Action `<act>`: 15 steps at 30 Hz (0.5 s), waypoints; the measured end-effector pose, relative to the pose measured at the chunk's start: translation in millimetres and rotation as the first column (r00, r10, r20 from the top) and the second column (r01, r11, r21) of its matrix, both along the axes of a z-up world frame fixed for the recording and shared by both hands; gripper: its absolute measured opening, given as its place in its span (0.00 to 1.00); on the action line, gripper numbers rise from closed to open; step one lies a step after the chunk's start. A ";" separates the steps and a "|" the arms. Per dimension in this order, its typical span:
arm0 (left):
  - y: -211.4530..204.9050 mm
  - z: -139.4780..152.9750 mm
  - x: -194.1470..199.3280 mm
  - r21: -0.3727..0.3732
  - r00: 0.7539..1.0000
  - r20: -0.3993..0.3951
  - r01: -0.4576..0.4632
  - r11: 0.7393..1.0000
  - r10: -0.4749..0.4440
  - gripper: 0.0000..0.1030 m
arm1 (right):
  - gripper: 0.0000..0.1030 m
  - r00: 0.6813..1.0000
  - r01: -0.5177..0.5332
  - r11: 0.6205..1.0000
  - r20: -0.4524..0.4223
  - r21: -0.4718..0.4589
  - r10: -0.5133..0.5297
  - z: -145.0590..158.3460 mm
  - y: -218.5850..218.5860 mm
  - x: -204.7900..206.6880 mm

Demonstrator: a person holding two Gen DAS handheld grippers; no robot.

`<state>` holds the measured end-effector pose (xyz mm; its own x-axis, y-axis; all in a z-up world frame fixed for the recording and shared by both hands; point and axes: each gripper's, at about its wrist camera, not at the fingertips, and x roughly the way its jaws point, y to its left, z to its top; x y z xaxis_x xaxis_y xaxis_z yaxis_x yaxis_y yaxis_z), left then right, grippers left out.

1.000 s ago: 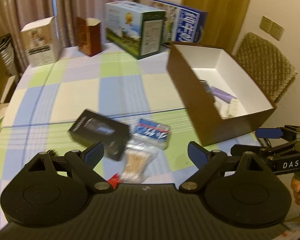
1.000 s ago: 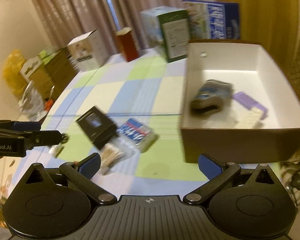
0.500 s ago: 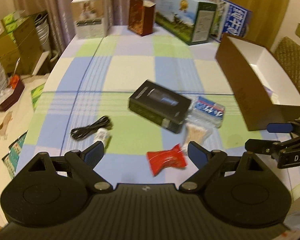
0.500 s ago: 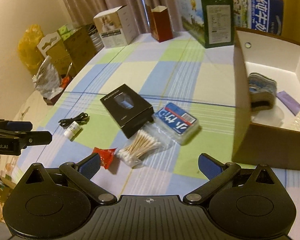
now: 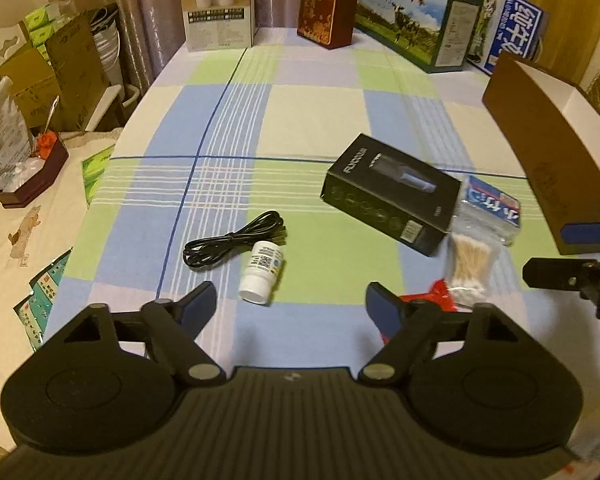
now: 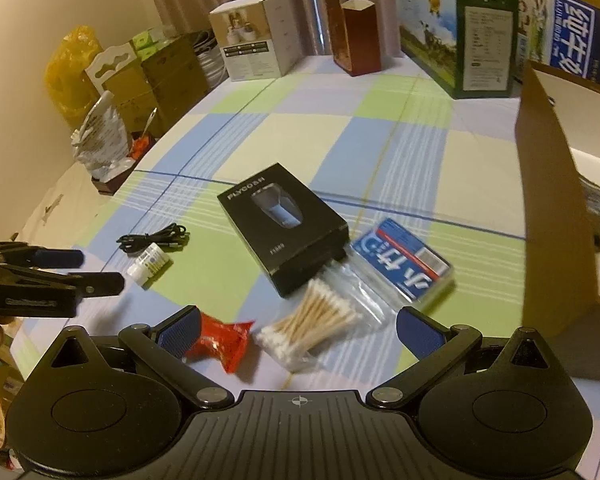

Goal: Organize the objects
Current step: 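Grasp the white pill bottle with the left tool while the right tool grasps the black FLYCO box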

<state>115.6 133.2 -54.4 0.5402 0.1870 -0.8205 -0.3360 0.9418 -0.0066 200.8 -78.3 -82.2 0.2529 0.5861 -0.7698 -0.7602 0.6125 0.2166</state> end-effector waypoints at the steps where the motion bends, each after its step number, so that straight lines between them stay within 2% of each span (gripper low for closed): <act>1: 3.0 -3.7 3.2 -0.001 1.000 -0.004 -0.003 1.000 0.003 0.67 | 0.98 1.000 -0.003 1.000 0.004 0.000 0.003 -1.1 4.0 1.3; 8: 20.1 -25.0 24.7 -0.019 0.999 -0.030 0.022 1.000 -0.023 0.61 | 0.98 0.999 -0.031 0.999 0.034 -0.012 0.031 -9.4 32.5 16.6; 11: 26.5 -34.9 34.2 -0.033 0.998 -0.049 0.029 0.999 -0.030 0.51 | 0.98 0.998 -0.042 0.999 0.047 -0.024 0.043 -13.6 42.6 24.0; 13: 30.4 -40.1 39.6 -0.050 0.997 -0.063 0.032 0.998 -0.035 0.41 | 0.98 0.997 -0.051 0.998 0.052 -0.031 0.052 -15.8 48.5 29.5; 15: 34.3 -44.6 44.0 -0.059 0.997 -0.074 0.033 0.998 -0.037 0.40 | 0.98 0.996 -0.060 0.997 0.058 -0.041 0.062 -17.8 54.1 34.7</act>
